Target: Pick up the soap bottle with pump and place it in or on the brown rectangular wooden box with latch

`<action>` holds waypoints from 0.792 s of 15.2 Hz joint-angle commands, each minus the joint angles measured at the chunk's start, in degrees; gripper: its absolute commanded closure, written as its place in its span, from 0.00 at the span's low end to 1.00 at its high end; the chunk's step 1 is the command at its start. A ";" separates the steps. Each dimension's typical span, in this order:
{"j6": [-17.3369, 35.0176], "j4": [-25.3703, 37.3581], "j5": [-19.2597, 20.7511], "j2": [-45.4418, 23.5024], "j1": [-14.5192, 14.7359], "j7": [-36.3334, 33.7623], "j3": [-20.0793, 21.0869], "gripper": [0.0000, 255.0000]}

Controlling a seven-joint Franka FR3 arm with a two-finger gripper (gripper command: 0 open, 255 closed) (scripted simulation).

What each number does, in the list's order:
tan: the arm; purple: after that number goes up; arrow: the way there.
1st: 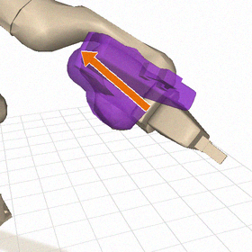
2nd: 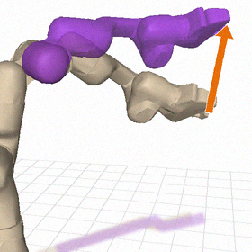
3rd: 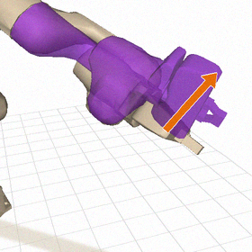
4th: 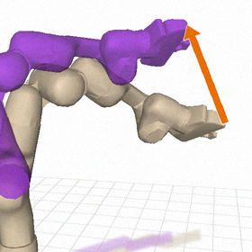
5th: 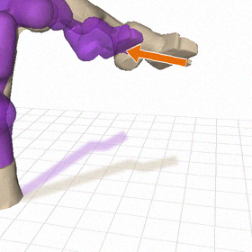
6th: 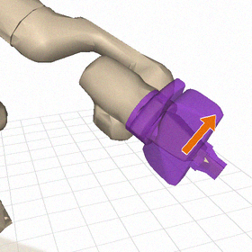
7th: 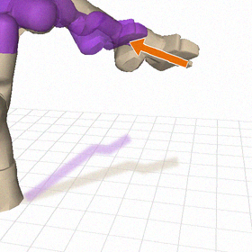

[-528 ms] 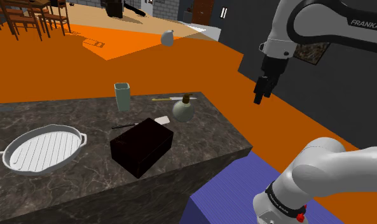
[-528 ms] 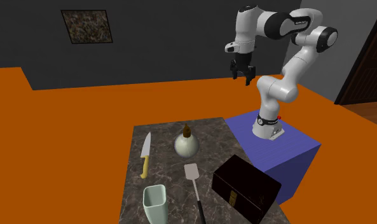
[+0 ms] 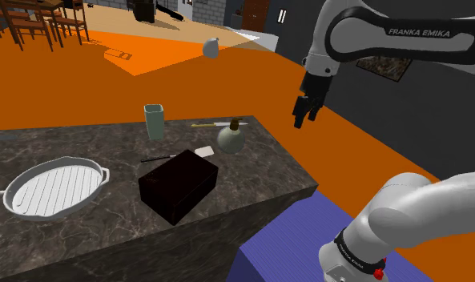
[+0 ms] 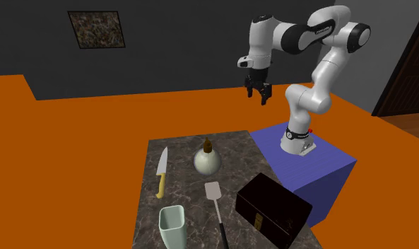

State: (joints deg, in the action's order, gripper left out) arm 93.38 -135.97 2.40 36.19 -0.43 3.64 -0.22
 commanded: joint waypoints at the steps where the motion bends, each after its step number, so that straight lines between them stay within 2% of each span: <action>1: 3.59 0.64 -0.23 -3.62 0.11 -0.42 0.16 0.00; 12: 16.93 12.80 -1.04 -26.29 0.81 -2.93 1.51 0.00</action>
State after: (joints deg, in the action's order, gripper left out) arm 109.27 -124.72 1.26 12.19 0.54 0.46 1.49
